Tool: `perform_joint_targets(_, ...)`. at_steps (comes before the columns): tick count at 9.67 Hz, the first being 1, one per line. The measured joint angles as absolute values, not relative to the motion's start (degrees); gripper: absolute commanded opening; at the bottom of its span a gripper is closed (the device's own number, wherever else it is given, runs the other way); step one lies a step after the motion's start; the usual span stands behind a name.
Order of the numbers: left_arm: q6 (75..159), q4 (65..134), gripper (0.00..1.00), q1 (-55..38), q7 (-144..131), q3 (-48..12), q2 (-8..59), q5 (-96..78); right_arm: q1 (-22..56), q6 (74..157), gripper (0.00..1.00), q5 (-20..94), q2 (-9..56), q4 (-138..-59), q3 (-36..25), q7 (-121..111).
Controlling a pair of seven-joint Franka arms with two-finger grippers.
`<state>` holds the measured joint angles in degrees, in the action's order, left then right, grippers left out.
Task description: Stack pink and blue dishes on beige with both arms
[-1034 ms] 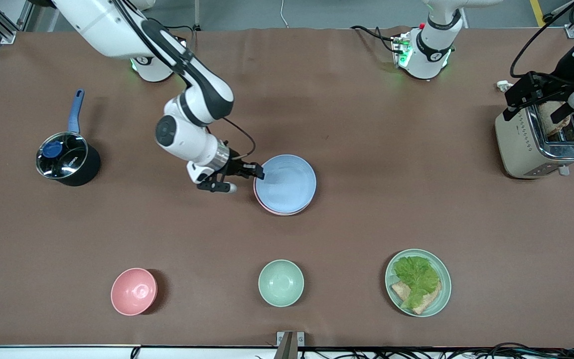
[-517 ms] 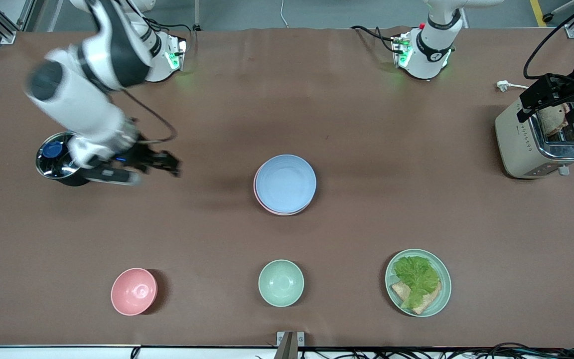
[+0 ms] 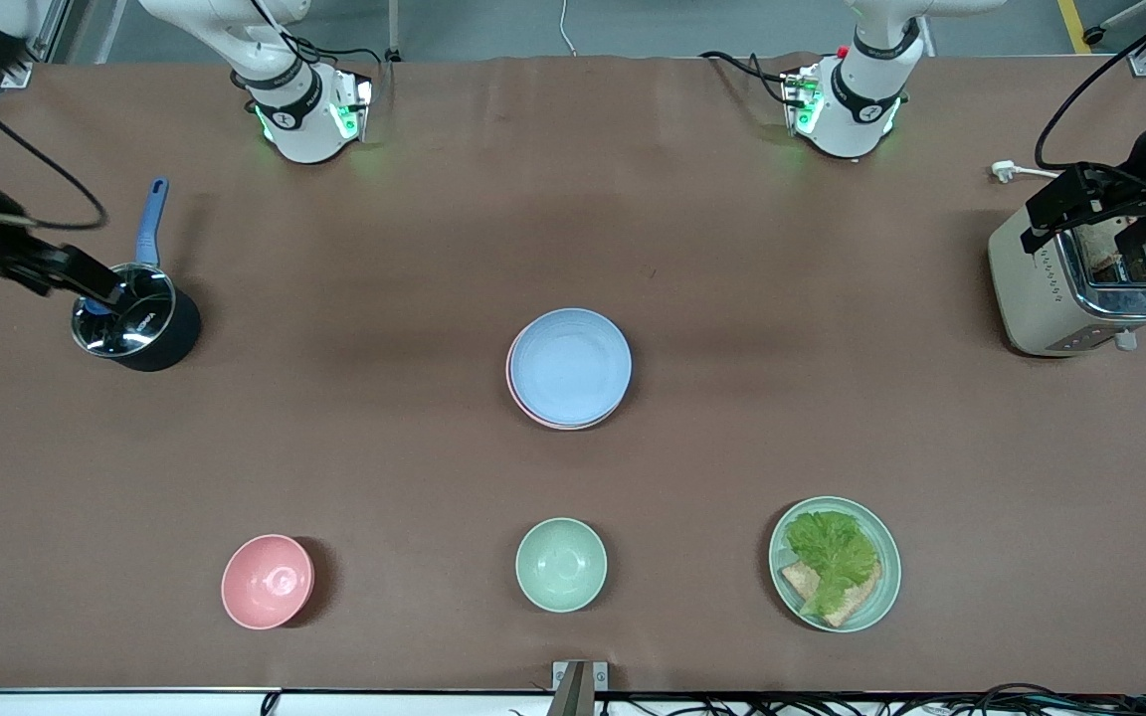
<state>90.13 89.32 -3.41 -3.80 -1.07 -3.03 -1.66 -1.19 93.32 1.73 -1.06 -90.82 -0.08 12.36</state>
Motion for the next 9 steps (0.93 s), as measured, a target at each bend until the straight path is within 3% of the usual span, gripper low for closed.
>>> perform_joint_targets(4, 89.75, 89.29, 1.00, -3.43, -3.45, -1.17, -2.68, -1.66, -0.73, 85.94, 1.00, 1.75, -0.82, -84.91, -2.40, 7.35)
perform_joint_targets(9, 88.72, 89.26, 1.00, -3.43, -1.14, -1.16, -2.68, -1.64, -0.82, 85.60, 1.00, 1.74, 0.36, -84.58, -3.00, 7.25)
